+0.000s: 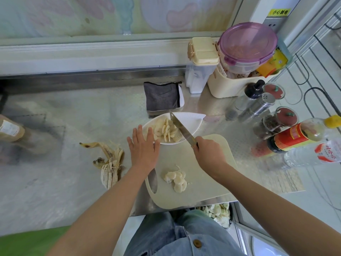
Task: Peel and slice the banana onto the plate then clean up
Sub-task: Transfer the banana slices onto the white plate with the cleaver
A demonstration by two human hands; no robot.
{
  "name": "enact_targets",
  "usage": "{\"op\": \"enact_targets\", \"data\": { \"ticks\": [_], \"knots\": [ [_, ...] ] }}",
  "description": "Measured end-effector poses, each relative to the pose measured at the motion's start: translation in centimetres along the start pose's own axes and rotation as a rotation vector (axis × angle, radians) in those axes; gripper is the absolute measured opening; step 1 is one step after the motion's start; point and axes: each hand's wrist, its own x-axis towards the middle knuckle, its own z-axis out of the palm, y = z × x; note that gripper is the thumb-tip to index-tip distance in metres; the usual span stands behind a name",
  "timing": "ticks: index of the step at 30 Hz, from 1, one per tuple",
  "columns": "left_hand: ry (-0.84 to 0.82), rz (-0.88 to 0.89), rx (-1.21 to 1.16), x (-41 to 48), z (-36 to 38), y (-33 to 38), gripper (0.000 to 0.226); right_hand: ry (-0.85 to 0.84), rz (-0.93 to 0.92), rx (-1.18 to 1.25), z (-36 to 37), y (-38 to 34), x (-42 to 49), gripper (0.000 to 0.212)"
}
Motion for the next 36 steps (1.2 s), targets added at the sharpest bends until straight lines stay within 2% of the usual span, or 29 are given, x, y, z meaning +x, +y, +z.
{"op": "enact_targets", "data": {
  "ticks": [3, 6, 8, 10, 13, 16, 19, 23, 36],
  "knots": [
    [0.023, 0.006, -0.011, -0.3, -0.2, -0.1, 0.051, 0.054, -0.003, 0.064, -0.4, 0.8, 0.0, 0.025],
    [0.160, 0.034, -0.046, -1.4, -0.8, 0.2, 0.045, 0.115, -0.018, 0.254, -0.8, 2.7, -0.4, 0.035],
    [0.258, 0.065, -0.081, -2.4, -0.9, 0.5, 0.038, 0.095, -0.016, 0.391, -0.8, 4.2, -1.2, 0.036],
    [0.282, 0.094, -0.130, -3.8, -0.7, 0.7, 0.031, 0.038, -0.010, 0.517, -0.3, 5.5, -2.6, 0.040],
    [0.205, 0.101, -0.230, -6.0, 0.4, 1.0, 0.025, -0.050, 0.027, 0.643, 0.9, 7.6, -4.9, 0.042],
    [0.115, 0.119, -0.289, -8.3, 2.1, 0.9, 0.029, -0.088, 0.118, 0.733, 2.8, 10.0, -6.9, 0.042],
    [0.073, 0.162, -0.313, -10.5, 3.7, 0.8, 0.038, -0.066, 0.218, 0.808, 4.1, 11.9, -8.7, 0.040],
    [0.102, 0.088, -0.323, -12.6, 4.8, 1.4, 0.045, -0.030, 0.335, 0.899, 5.1, 12.9, -10.0, 0.040],
    [-0.038, 0.039, -0.291, -14.9, 7.1, 2.0, 0.064, -0.203, 0.209, 0.797, 8.4, 9.6, -11.8, 0.036]
  ]
}}
